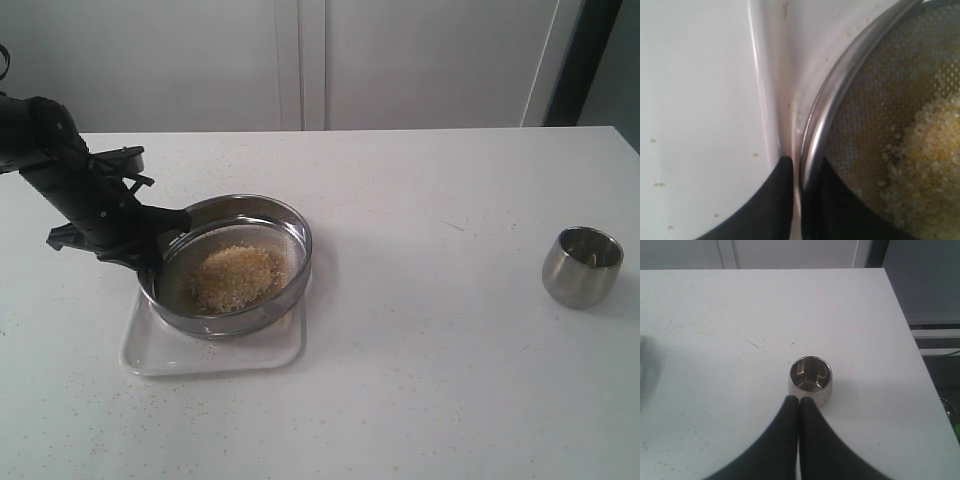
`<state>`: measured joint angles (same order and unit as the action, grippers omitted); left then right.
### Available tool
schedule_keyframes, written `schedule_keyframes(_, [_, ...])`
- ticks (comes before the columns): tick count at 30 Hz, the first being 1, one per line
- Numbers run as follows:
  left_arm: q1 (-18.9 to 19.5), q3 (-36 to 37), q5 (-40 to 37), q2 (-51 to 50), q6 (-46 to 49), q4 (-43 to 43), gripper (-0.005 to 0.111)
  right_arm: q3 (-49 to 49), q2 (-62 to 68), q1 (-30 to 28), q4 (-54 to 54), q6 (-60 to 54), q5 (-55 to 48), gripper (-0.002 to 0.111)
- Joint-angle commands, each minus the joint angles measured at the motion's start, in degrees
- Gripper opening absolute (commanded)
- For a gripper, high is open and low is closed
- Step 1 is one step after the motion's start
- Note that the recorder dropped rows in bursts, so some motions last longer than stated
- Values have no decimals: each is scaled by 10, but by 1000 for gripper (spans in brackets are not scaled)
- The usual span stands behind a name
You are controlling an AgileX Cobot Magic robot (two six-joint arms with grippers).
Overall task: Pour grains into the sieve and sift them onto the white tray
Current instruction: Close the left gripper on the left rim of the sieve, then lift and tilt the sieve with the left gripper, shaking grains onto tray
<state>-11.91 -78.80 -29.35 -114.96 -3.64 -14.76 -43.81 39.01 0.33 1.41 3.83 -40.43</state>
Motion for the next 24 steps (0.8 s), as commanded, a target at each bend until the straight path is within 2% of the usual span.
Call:
schedule_keyframes(1, [-2, -2, -8, 2, 9, -6, 20, -1, -3, -3, 1, -1, 2, 0])
schedule_keyframes(12, [-2, -2, -15, -13, 9, -7, 19, -1, -3, -3, 1, -1, 2, 0])
schedule_keyframes(14, [-2, -2, -16, -16, 9, -7, 13, -1, -3, -3, 1, -1, 2, 0])
schedule_keyframes(16, [-2, -2, -16, -16, 9, -7, 0, -1, -3, -3, 1, -1, 2, 0])
schedule_keyframes(19, [-2, -7, -19, -16, 8, -45, 0, -1, -3, -3, 1, -1, 2, 0])
schedule_keyframes(24, [-2, -27, -46, -3, 8, -50, 0, -1, -3, -3, 1, -1, 2, 0])
